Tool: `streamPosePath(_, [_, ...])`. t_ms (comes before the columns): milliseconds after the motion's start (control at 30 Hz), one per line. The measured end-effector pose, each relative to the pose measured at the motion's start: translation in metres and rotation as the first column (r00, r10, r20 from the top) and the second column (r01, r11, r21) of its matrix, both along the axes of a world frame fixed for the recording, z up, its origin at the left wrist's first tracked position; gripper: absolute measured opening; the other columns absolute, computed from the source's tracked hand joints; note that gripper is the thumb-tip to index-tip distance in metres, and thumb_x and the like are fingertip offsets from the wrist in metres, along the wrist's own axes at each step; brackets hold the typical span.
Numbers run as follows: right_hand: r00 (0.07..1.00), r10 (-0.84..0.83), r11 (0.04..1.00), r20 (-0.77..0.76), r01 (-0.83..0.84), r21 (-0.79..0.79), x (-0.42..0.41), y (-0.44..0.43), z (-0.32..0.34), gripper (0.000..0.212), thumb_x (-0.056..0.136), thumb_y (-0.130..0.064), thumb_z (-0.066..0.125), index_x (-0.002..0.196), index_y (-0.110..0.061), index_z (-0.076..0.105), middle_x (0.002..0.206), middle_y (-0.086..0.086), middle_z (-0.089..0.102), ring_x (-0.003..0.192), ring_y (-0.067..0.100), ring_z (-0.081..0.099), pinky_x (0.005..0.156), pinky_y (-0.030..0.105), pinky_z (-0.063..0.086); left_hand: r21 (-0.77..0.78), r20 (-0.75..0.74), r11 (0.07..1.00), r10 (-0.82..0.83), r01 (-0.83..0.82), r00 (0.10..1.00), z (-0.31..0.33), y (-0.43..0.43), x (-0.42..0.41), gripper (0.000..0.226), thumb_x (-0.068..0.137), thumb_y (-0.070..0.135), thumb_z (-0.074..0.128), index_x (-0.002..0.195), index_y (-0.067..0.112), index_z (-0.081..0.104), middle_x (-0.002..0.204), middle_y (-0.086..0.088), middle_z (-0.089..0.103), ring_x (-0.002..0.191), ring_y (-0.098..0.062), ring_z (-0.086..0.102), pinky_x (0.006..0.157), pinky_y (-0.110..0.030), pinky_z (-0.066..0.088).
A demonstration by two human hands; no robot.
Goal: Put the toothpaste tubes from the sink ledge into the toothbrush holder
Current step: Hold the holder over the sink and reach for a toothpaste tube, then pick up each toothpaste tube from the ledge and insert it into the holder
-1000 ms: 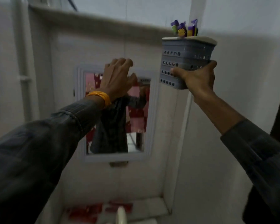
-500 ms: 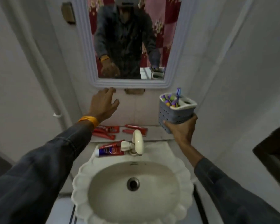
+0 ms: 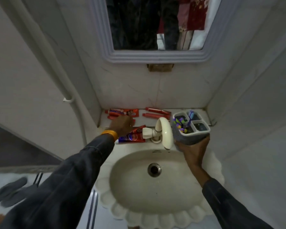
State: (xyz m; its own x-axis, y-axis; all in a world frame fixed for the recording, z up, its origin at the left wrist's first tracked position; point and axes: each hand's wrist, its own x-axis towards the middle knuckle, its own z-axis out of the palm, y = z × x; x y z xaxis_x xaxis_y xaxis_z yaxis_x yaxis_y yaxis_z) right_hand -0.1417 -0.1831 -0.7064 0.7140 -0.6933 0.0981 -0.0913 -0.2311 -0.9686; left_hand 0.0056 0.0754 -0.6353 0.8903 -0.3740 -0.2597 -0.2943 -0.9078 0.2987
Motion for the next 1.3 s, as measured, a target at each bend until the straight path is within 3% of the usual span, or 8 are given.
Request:
streamPosePath(133, [0.999,-0.003,0.997,0.04,0.0,0.078,-0.009,0.002,0.002,0.115,0.047,0.009,0.099,0.142,-0.007,0.037,0.132,-0.012,0.058,0.116,-0.011,0.061,0.094,0.012,0.053,0.134,-0.027,0.989,-0.064,0.067,0.998,-0.03,-0.004,-0.015,0.027,0.088,0.031,0.064,0.105,0.01,0.068,0.102,-0.013,0.072,0.082,-0.028,0.064,0.075,-0.035,0.053])
streamPosePath(300, [0.999,-0.035,0.994,0.025,0.033,0.103,-0.012,0.006,0.002,0.112,0.052,0.004,0.1,0.143,-0.006,0.037,0.139,0.003,0.059,0.112,-0.015,0.062,0.091,0.008,0.052,0.214,0.016,0.97,-0.117,0.111,0.993,-0.046,-0.01,-0.016,0.045,0.082,0.038,0.073,0.118,0.014,0.066,0.114,-0.012,0.07,0.104,-0.032,0.067,0.088,-0.039,0.055])
streamPosePath(433, [0.999,-0.047,0.994,0.007,0.046,0.102,-0.011,0.009,0.004,0.108,0.052,0.0,0.101,0.141,-0.007,0.039,0.139,0.004,0.06,0.113,-0.006,0.065,0.094,0.008,0.051,0.271,-0.017,0.957,-0.102,0.102,0.995,-0.049,-0.017,-0.016,0.051,0.076,0.029,0.079,0.12,0.011,0.064,0.117,-0.014,0.068,0.107,-0.032,0.067,0.092,-0.044,0.056])
streamPosePath(700, [0.999,-0.036,0.993,0.027,0.033,0.117,-0.013,0.009,0.011,0.106,0.053,0.004,0.099,0.14,-0.002,0.038,0.132,0.002,0.058,0.103,-0.024,0.059,0.084,-0.001,0.047,0.252,0.031,0.966,-0.071,0.061,0.997,-0.039,0.009,-0.033,0.045,0.081,0.032,0.076,0.121,0.017,0.063,0.115,-0.007,0.07,0.104,-0.027,0.066,0.092,-0.037,0.055])
streamPosePath(833, [0.999,-0.036,0.992,0.015,0.034,0.119,-0.014,0.01,0.015,0.108,0.054,-0.001,0.101,0.142,-0.002,0.037,0.134,0.0,0.058,0.114,0.0,0.063,0.082,-0.003,0.045,0.122,-0.003,0.992,0.028,-0.027,1.0,-0.009,0.036,-0.028,0.037,0.082,0.033,0.073,0.115,0.017,0.066,0.112,-0.006,0.071,0.101,-0.025,0.067,0.092,-0.038,0.055])
streamPosePath(1000, [0.998,-0.023,0.99,0.057,0.014,0.143,-0.015,0.009,0.015,0.105,0.054,0.006,0.098,0.139,0.001,0.037,0.13,0.004,0.058,0.099,-0.03,0.057,0.079,-0.004,0.045,-0.253,0.099,0.956,0.176,-0.146,0.979,0.07,0.027,-0.008,0.03,0.086,0.03,0.072,0.108,0.011,0.066,0.096,-0.005,0.068,0.084,-0.021,0.063,0.076,-0.031,0.049])
streamPosePath(1167, [1.0,-0.024,0.992,0.001,0.024,0.126,-0.016,0.005,0.007,0.109,0.052,-0.005,0.103,0.14,-0.009,0.039,0.136,0.004,0.061,0.11,-0.021,0.059,0.089,0.002,0.048,-0.555,0.238,0.83,0.094,0.056,0.967,0.131,-0.039,0.004,0.037,0.09,0.031,0.067,0.118,0.007,0.062,0.105,-0.01,0.071,0.083,-0.019,0.068,0.079,-0.031,0.058])
streamPosePath(1300, [1.0,-0.022,0.99,-0.018,0.024,0.136,-0.016,0.002,0.006,0.109,0.05,-0.009,0.104,0.138,-0.015,0.04,0.135,0.002,0.064,0.113,-0.009,0.065,0.094,0.015,0.056,-0.633,0.232,0.751,-0.05,0.19,0.971,0.135,-0.103,0.004,0.04,0.089,0.031,0.069,0.12,0.007,0.06,0.11,-0.012,0.071,0.085,-0.018,0.07,0.078,-0.029,0.059])
